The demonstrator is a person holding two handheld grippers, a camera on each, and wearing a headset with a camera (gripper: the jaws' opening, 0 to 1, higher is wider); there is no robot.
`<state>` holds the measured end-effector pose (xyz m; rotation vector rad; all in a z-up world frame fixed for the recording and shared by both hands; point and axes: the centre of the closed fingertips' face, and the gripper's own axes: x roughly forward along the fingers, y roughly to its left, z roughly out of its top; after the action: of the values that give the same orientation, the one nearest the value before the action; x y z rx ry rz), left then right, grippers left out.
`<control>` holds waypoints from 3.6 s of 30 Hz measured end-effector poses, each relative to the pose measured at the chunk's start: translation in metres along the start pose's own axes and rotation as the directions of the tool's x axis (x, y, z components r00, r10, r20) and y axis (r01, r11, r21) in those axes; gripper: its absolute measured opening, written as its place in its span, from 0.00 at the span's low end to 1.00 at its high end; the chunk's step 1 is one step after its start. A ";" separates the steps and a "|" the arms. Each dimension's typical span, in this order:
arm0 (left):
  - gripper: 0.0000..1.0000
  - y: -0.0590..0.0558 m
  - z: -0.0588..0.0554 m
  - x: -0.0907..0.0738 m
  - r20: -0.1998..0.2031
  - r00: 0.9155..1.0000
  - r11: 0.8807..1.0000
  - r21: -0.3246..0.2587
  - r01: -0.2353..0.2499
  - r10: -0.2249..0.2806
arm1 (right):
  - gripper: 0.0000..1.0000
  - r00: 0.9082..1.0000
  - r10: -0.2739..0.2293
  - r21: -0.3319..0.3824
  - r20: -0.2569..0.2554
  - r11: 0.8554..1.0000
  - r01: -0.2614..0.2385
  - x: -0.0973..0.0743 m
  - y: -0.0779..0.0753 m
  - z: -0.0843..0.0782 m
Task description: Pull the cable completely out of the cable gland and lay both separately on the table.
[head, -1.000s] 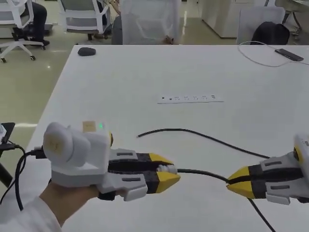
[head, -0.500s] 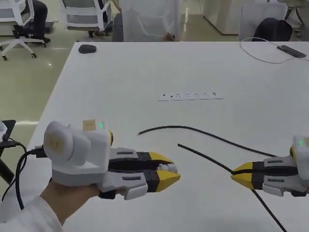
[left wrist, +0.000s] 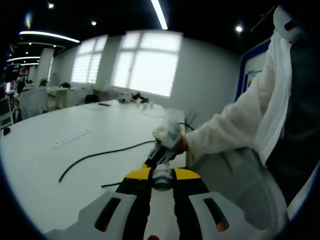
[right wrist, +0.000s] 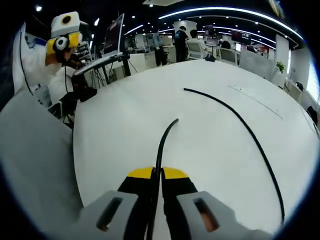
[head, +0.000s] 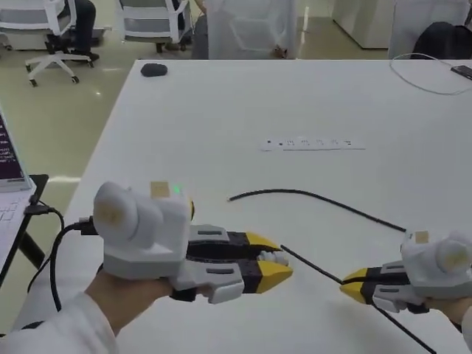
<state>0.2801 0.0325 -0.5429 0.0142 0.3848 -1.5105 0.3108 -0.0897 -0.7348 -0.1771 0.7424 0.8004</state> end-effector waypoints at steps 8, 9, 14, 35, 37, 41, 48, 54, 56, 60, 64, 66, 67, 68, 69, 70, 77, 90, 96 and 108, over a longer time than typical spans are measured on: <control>0.16 0.003 -0.002 -0.003 -0.001 1.000 1.000 -0.007 -0.014 0.014 | 0.05 0.999 0.009 0.019 -0.054 1.000 -0.008 0.013 0.007 -0.014; 0.16 0.003 -0.003 -0.003 -0.002 1.000 1.000 -0.009 -0.017 0.016 | 0.06 0.998 0.011 0.019 -0.055 1.000 -0.010 0.013 0.007 -0.014; 0.16 0.006 -0.008 -0.001 -0.002 1.000 0.999 -0.024 -0.026 0.026 | 0.05 1.000 -0.005 0.061 -0.001 0.998 0.005 0.010 0.004 -0.005; 0.17 0.064 -0.139 0.064 -0.249 0.948 0.979 0.012 -0.204 0.200 | 0.18 0.992 -0.050 0.035 0.113 0.998 0.046 -0.081 -0.003 0.018; 0.17 0.067 -0.151 0.067 -0.280 0.936 0.976 0.028 -0.215 0.214 | 0.19 0.989 -0.067 0.053 0.133 0.997 0.060 -0.092 -0.004 0.020; 0.17 0.070 -0.165 0.073 -0.299 0.927 0.974 0.034 -0.226 0.226 | 0.18 0.978 -0.118 0.083 0.171 0.991 0.106 -0.117 -0.005 0.021; 0.17 0.073 -0.182 0.079 -0.331 0.915 0.972 0.043 -0.232 0.233 | 0.19 0.970 -0.165 0.128 0.177 0.981 0.143 -0.131 -0.008 0.006; 0.17 0.074 -0.187 0.079 -0.338 0.909 0.969 0.040 -0.244 0.242 | 0.20 0.967 -0.176 0.155 0.183 0.977 0.148 -0.135 -0.011 0.003; 0.17 0.075 -0.187 0.079 -0.333 0.909 0.967 0.034 -0.253 0.250 | 0.21 0.966 -0.178 0.163 0.185 0.975 0.149 -0.137 -0.011 0.003; 0.21 0.078 -0.178 0.076 -0.311 0.908 0.959 0.047 -0.279 0.279 | 0.27 0.966 -0.177 0.176 0.188 0.974 0.144 -0.143 -0.012 0.004; 0.26 0.078 -0.162 0.069 -0.284 0.913 0.955 0.044 -0.292 0.292 | 0.34 0.965 -0.178 0.169 0.191 0.975 0.147 -0.154 -0.014 0.003; 0.34 0.077 -0.151 0.063 -0.262 0.916 0.951 0.029 -0.309 0.305 | 0.40 0.963 -0.181 0.178 0.199 0.973 0.146 -0.161 -0.016 0.003; 0.37 0.076 -0.147 0.060 -0.253 0.917 0.949 0.027 -0.313 0.309 | 0.42 0.963 -0.183 0.181 0.200 0.972 0.147 -0.164 -0.017 0.002; 0.39 0.075 -0.142 0.055 -0.242 0.916 0.946 0.029 -0.322 0.320 | 0.44 0.963 -0.186 0.190 0.195 0.970 0.149 -0.168 -0.019 0.000; 0.39 0.074 -0.136 0.049 -0.232 0.914 0.941 0.021 -0.338 0.334 | 0.46 0.964 -0.188 0.195 0.187 0.969 0.151 -0.171 -0.021 -0.002; 0.39 0.074 -0.132 0.045 -0.225 0.912 0.937 0.012 -0.348 0.341 | 0.46 0.965 -0.195 0.198 0.175 0.967 0.160 -0.176 -0.023 -0.006; 0.41 0.061 -0.100 0.009 -0.158 0.906 0.916 -0.028 -0.401 0.392 | 0.50 0.962 -0.219 0.250 0.164 0.952 0.174 -0.210 -0.034 -0.022; 0.41 0.043 -0.092 -0.047 -0.126 0.860 0.864 -0.037 -0.503 0.495 | 0.51 0.958 -0.243 0.283 0.155 0.939 0.192 -0.240 -0.039 -0.039; 0.40 0.042 -0.090 -0.049 -0.116 0.855 0.857 -0.046 -0.513 0.506 | 0.51 0.955 -0.242 0.297 0.172 0.937 0.184 -0.236 -0.038 -0.036; 0.38 0.041 -0.084 -0.045 -0.083 0.865 0.864 -0.062 -0.500 0.495 | 0.50 0.961 -0.221 0.298 0.167 0.940 0.165 -0.226 -0.027 -0.035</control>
<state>0.2995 0.0998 -0.6195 0.0922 0.4549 -0.9797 0.2065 -0.2555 -0.6144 0.0856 0.6303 0.5077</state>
